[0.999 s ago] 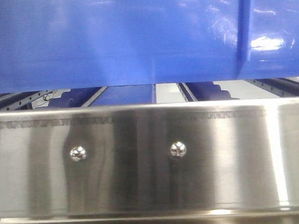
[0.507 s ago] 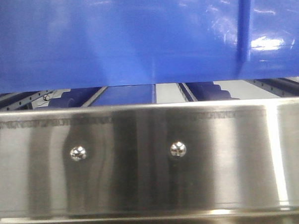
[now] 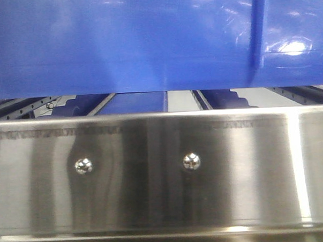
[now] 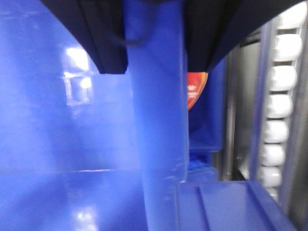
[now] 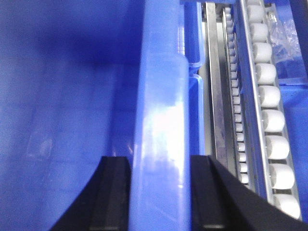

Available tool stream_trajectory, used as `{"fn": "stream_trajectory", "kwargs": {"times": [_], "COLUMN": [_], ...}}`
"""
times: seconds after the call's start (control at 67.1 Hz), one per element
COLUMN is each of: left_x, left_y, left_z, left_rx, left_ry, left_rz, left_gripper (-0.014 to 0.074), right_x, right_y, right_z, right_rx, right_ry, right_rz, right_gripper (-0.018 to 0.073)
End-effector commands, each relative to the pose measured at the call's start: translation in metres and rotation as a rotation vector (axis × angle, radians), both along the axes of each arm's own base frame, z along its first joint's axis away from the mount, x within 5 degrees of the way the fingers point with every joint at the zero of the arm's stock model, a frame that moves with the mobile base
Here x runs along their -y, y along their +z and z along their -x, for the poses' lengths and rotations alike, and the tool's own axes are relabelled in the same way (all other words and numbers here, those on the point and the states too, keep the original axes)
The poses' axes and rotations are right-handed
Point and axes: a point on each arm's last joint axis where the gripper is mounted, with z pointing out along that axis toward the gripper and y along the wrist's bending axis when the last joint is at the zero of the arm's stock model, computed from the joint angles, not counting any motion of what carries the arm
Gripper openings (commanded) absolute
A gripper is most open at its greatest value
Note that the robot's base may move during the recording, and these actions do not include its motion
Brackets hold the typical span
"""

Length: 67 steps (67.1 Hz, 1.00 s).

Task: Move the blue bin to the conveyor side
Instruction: 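Lift the blue bin and pull it off the roller shelf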

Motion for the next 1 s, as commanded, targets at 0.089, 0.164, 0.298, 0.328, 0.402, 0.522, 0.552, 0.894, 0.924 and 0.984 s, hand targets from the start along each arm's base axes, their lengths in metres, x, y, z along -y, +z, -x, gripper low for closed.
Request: {"fn": "stream_trajectory", "kwargs": {"times": [0.089, 0.164, 0.298, 0.328, 0.402, 0.522, 0.552, 0.894, 0.924, 0.984], "left_x": [-0.003, -0.003, -0.003, -0.004, -0.005, -0.006, -0.006, -0.010, -0.010, -0.008], "left_y": [0.006, 0.007, 0.020, 0.024, 0.037, 0.056, 0.059, 0.076, 0.072, 0.066], "left_z": [0.003, 0.004, 0.018, 0.023, 0.038, 0.064, 0.069, 0.138, 0.141, 0.150], "left_rx": [0.029, 0.032, 0.075, 0.092, 0.137, 0.213, 0.225, 0.340, 0.332, 0.325], "left_ry": [0.006, 0.006, 0.006, 0.007, 0.008, 0.008, 0.008, 0.008, 0.005, -0.009], "left_rz": [-0.009, -0.009, -0.006, -0.007, -0.006, -0.002, -0.001, 0.009, 0.010, 0.012], "left_gripper": [0.0000, -0.0002, -0.0006, -0.0006, -0.0006, -0.0006, -0.0006, -0.0006, -0.0006, -0.0006], "right_x": [0.000, 0.000, 0.002, 0.004, 0.008, 0.015, 0.017, 0.038, 0.039, 0.041], "right_y": [0.001, 0.002, 0.010, 0.015, 0.026, 0.044, 0.048, 0.068, 0.065, 0.059], "right_z": [0.003, 0.003, 0.011, 0.015, 0.027, 0.049, 0.055, 0.117, 0.121, 0.128], "right_rx": [0.000, 0.003, 0.030, 0.046, 0.082, 0.149, 0.167, 0.286, 0.282, 0.274], "right_ry": [0.004, 0.004, 0.004, 0.004, 0.005, 0.005, 0.005, 0.020, 0.020, 0.020], "right_rz": [-0.007, -0.008, -0.017, -0.022, -0.034, -0.056, -0.062, -0.087, -0.086, -0.083], "right_gripper": [-0.0071, -0.0071, -0.0071, -0.0071, -0.0071, -0.0074, -0.0077, -0.0077, -0.0077, -0.0077]}}
